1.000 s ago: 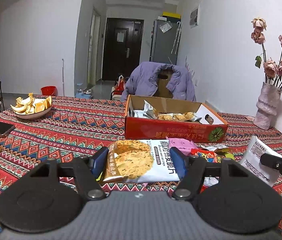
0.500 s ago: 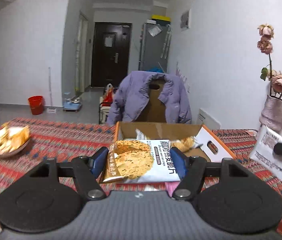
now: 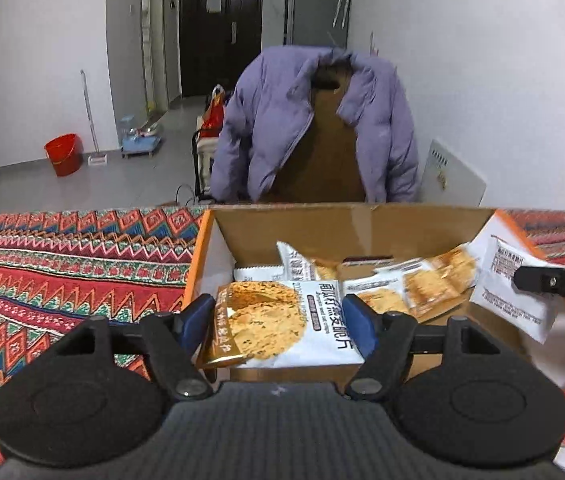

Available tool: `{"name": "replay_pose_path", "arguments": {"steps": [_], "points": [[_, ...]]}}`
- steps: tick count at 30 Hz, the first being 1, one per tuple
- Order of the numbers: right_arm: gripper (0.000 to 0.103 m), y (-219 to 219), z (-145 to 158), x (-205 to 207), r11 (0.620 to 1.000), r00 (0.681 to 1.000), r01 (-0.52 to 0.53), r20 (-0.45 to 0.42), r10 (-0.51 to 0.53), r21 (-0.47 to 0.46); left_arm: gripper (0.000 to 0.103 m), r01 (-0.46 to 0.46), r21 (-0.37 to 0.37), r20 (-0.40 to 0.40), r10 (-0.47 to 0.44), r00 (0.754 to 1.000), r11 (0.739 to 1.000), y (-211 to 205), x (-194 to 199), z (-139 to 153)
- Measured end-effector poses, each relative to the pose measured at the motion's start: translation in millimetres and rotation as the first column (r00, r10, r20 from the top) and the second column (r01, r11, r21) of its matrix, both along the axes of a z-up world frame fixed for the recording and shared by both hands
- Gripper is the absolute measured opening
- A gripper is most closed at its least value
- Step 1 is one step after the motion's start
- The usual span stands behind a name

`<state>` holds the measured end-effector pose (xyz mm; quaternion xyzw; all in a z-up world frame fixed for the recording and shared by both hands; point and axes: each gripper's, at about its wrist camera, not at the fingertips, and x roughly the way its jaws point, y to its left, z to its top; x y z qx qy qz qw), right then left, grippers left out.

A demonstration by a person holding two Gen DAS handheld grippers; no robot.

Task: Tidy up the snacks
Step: 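Open both tools to release the cracker bag and sachet into the box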

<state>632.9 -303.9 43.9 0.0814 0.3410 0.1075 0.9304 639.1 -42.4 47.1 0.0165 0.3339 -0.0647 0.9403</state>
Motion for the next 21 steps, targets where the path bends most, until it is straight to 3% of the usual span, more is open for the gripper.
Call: {"name": "replay_pose_path", "arguments": {"steps": [2, 3, 5, 6, 14, 17, 21], "points": [[0.014, 0.8, -7.4, 11.6, 0.999, 1.0, 0.021, 0.0, -0.021, -0.026, 0.08, 0.017, -0.006, -0.022, -0.017, 1.0, 1.0, 0.1, 7.1, -7.5], [0.022, 0.1, -10.0, 14.9, 0.999, 0.999, 0.04, 0.002, -0.04, -0.036, 0.08, 0.023, -0.011, -0.033, -0.023, 0.999, 1.0, 0.6, 9.1, -11.9], [0.049, -0.4, -11.2, 16.3, 0.996, 0.997, 0.07, 0.019, -0.069, -0.061, 0.081, 0.028, -0.013, -0.041, -0.028, 0.999, 1.0, 2.4, 11.4, -16.7], [0.054, -0.9, -10.9, 15.5, 0.993, 0.996, 0.086, 0.033, -0.084, -0.076, 0.082, 0.032, -0.014, -0.043, -0.032, 0.999, 0.999, 2.8, 9.6, -18.1], [0.058, -6.2, 17.9, -11.3, 0.989, 0.995, 0.068, 0.083, -0.057, -0.132, 0.083, 0.043, 0.002, -0.003, -0.043, 0.999, 0.999, 9.5, -11.0, 12.7], [0.079, -8.8, 37.7, -33.2, 0.99, 0.994, 0.05, 0.102, -0.037, -0.13, 0.084, 0.049, 0.01, 0.019, -0.049, 0.999, 0.999, 14.0, -30.0, 33.3], [0.082, -5.9, 62.3, -63.1, 0.987, 0.993, 0.019, 0.114, 0.0, -0.162, 0.092, 0.059, 0.004, 0.06, -0.059, 0.996, 0.998, 19.4, -62.5, 59.5]]}}
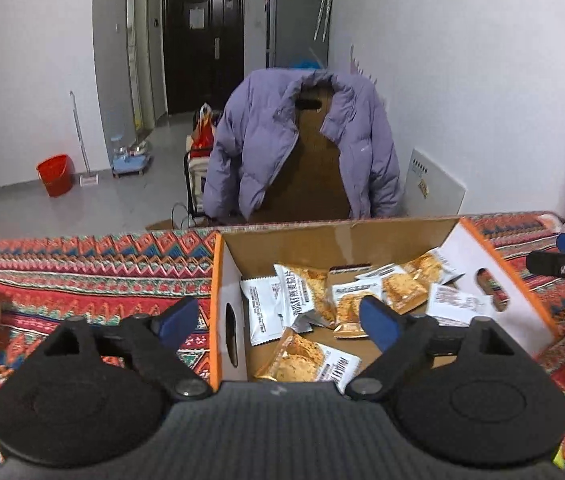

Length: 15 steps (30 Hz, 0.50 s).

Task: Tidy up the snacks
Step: 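Open both tools to release the cracker bag and sachet into the box, then move both open tools back to the snack pile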

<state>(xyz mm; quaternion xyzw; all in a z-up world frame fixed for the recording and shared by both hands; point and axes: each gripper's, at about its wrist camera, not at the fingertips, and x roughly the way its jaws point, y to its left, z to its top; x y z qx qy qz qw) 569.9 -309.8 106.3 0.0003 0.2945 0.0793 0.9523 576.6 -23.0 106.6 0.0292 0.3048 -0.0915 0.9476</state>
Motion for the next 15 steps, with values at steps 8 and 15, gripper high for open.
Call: {"name": "replay_pose_path", "arguments": {"steps": [8, 15], "points": [[0.094, 8.7, 38.8, -100.8, 0.998, 0.995, -0.06, 0.079, 0.06, -0.005, 0.099, 0.055, -0.028, 0.105, -0.052, 0.993, 0.998, 5.3, -101.9, 38.7], [0.103, 15.7, 39.8, -207.9, 0.993, 0.98, -0.117, 0.161, 0.116, -0.002, 0.103, 0.144, -0.03, 0.242, -0.133, 0.961, 0.989, 6.3, -233.4, 23.6]]}}
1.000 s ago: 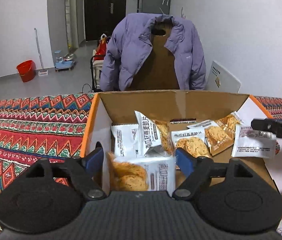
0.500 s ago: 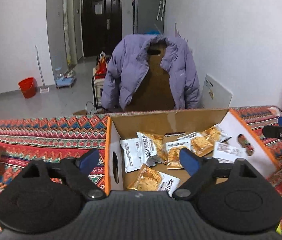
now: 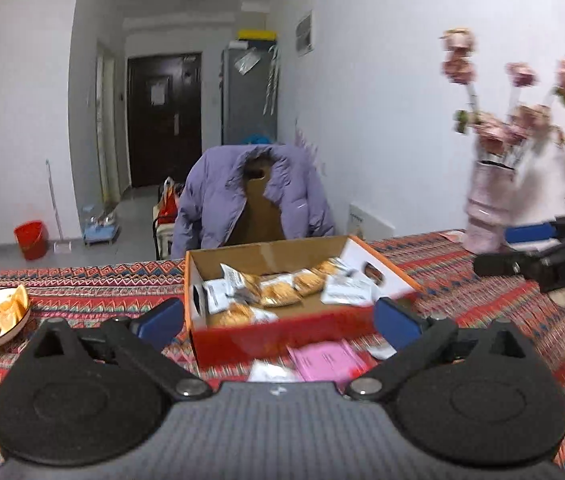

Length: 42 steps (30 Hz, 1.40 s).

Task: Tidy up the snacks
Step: 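Move both open tools back to the snack pile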

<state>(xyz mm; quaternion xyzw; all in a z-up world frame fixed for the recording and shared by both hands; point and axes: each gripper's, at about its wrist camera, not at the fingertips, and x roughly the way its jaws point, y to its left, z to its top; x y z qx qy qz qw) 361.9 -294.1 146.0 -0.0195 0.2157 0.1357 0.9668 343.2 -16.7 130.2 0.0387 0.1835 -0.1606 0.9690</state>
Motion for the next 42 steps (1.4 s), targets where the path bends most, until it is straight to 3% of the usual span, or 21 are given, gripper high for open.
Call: {"name": "replay_pose_path", "arguments": {"steps": [4, 6, 11, 16, 22, 31, 38, 42], "points": [[0.103, 9.7, -12.7, -63.7, 1.0, 0.998, -0.001, 0.057, 0.002, -0.016, 0.103, -0.034, 0.033, 0.101, 0.03, 0.994, 0.999, 0.9, -71.3, -20.8], [0.103, 14.3, -21.7, -89.0, 1.0, 0.996, 0.013, 0.085, -0.011, -0.02, 0.103, -0.073, 0.039, 0.111, 0.068, 0.991, 0.997, 3.7, -96.4, -30.0], [0.103, 33.2, -64.2, -158.6, 0.992, 0.986, 0.116, 0.124, -0.11, -0.049, 0.103, -0.166, 0.073, 0.074, 0.161, 0.984, 0.983, 3.6, -142.7, -61.3], [0.103, 39.9, -102.3, -192.3, 0.994, 0.994, 0.11, 0.026, -0.11, -0.005, 0.103, -0.168, 0.097, 0.005, 0.168, 0.986, 0.981, 5.1, -156.5, -79.8], [0.103, 36.5, -100.0, -189.9, 0.99, 0.99, 0.14, 0.034, -0.139, -0.004, 0.103, -0.187, 0.111, 0.034, 0.185, 0.982, 0.976, 5.4, -150.5, -80.5], [0.103, 35.1, -115.0, -166.5, 0.985, 0.985, 0.171, -0.029, -0.171, 0.006, 0.103, -0.18, 0.129, -0.019, 0.184, 0.983, 0.975, 4.0, -130.7, -92.7], [0.103, 30.2, -118.9, -142.9, 0.982, 0.98, 0.191, -0.053, -0.191, 0.007, 0.103, -0.175, 0.189, -0.041, 0.185, 0.982, 0.966, -2.5, -97.0, -106.0], [0.103, 26.6, -117.8, -127.5, 0.982, 0.981, 0.187, -0.064, -0.184, 0.037, 0.103, -0.129, 0.177, -0.057, 0.141, 0.988, 0.976, -1.2, -67.5, -108.0]]}}
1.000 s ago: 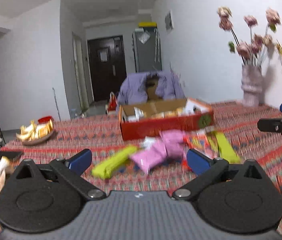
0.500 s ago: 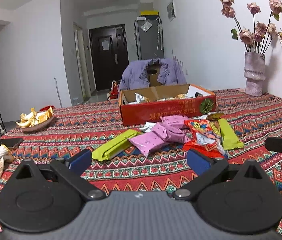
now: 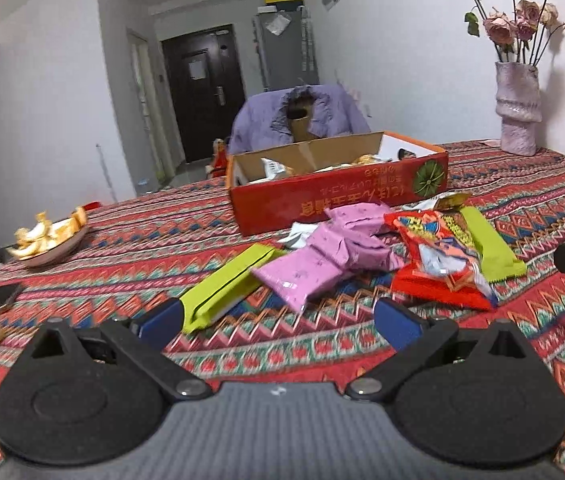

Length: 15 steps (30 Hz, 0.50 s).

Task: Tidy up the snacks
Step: 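Move both open tools back to the snack pile, then grasp a pink packet with the left tool while the right tool grasps a white printed sachet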

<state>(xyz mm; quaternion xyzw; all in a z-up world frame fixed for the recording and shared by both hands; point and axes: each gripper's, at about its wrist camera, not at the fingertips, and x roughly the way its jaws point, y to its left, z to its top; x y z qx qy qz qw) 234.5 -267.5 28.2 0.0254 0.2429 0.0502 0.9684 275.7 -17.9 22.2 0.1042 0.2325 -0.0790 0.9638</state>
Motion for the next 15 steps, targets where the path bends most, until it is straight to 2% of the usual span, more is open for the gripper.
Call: {"name": "replay_pose_path", "arguments": {"steps": [4, 8, 11, 13, 14, 15], "points": [[0.103, -4.9, 4.0, 27.0, 0.999, 0.999, 0.023, -0.025, -0.021, 0.049, 0.103, 0.076, 0.024, -0.051, -0.074, 0.996, 0.997, 0.7, 40.1, -5.9], [0.103, -8.7, 5.8, 60.3, 0.998, 0.999, 0.052, 0.002, -0.052, 0.019, 0.103, 0.192, -0.067, -0.107, -0.199, 0.974, 0.979, -4.1, 77.9, -2.9], [0.103, -11.4, 5.1, 94.5, 0.998, 0.999, 0.049, -0.02, -0.05, -0.036, 0.103, 0.154, -0.08, -0.164, -0.165, 0.972, 0.985, -23.4, 107.0, -6.8], [0.103, -15.7, 4.5, 118.7, 1.0, 0.999, 0.002, -0.034, -0.003, -0.021, 0.101, 0.112, -0.107, -0.224, -0.134, 0.965, 0.988, -35.1, 125.5, -12.9], [0.103, -17.8, 3.1, 130.2, 0.999, 0.999, -0.036, -0.035, 0.036, -0.004, 0.097, 0.103, -0.133, -0.24, -0.133, 0.962, 0.986, -38.2, 131.1, -15.7], [0.102, -19.7, 0.6, 142.7, 0.998, 0.997, -0.063, -0.036, 0.063, 0.005, 0.085, 0.088, -0.16, -0.254, -0.128, 0.959, 0.983, -41.4, 136.5, -19.1]]}}
